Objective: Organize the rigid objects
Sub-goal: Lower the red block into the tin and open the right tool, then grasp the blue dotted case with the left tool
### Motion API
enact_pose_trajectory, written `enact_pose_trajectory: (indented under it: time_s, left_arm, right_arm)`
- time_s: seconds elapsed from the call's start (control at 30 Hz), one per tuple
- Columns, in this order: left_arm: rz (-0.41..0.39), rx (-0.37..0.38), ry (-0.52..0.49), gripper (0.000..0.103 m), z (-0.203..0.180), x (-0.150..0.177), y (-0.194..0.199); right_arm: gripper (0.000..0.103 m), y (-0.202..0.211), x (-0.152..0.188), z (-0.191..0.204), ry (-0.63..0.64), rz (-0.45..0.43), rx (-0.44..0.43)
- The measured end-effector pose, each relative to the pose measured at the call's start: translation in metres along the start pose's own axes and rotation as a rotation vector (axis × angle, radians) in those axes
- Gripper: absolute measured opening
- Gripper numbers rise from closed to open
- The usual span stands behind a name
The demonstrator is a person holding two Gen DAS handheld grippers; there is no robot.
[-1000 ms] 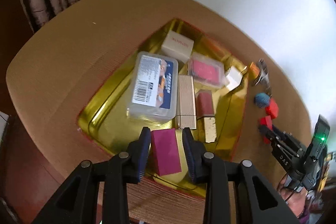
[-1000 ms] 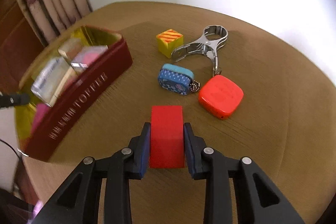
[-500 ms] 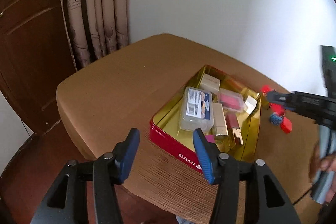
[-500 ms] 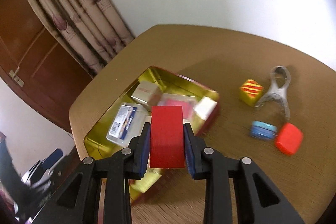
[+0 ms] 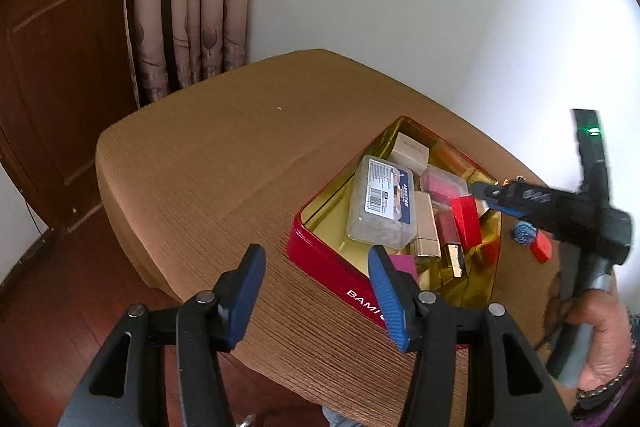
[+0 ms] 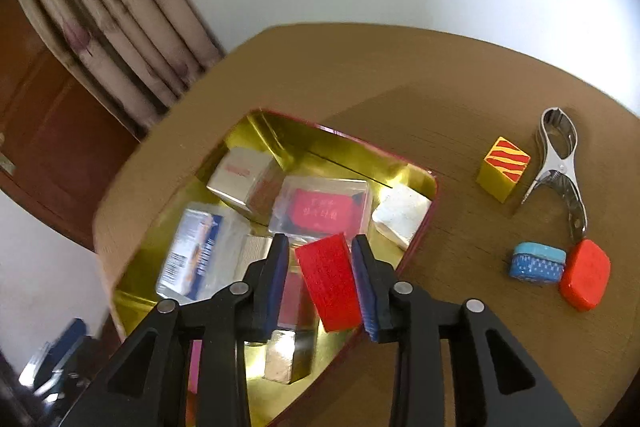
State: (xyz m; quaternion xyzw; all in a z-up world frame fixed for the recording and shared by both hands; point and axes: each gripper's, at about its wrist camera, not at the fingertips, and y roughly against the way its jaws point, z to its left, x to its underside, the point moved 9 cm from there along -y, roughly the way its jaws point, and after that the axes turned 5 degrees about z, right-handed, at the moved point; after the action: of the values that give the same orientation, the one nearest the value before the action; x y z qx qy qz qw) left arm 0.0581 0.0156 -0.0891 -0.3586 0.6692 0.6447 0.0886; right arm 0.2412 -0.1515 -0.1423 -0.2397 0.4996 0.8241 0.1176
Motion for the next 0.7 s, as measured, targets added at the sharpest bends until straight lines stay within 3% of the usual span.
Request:
enact_pose_trajectory:
  time_s: [0.13,0.27,0.37,0.5,0.6,0.7]
  left_arm:
    - [-0.014,-0.007,-0.021,0.055,-0.004,0.002,0.003]
    - [-0.016,-0.015,-0.051,0.055,-0.012,0.006,0.004]
    - [-0.022,-0.027,-0.079,0.055,-0.019,0.011,0.005]
    - [-0.015,-0.027,-0.119,0.055,-0.033,0.016,0.007]
    - [-0.02,-0.003,-0.165,0.055,-0.057,0.019,0.014]
    - [-0.024,0.057,-0.24,0.055,-0.097,0.018,0.022]
  right_arm:
    - [0.036,0.053,0.007,-0.029,-0.04,-0.154,0.002]
    - [0.042,0.1,0.048,-0.103,-0.034,-0.255,0.209]
    - [0.044,0.103,0.087,-0.149,-0.02,-0.192,0.303]
    - [0.046,0.111,0.13,-0.187,-0.044,-0.154,0.313]
    - [0.056,0.112,0.142,-0.197,-0.034,-0.16,0.315]
    - [0.059,0.117,0.144,-0.202,-0.038,-0.18,0.278]
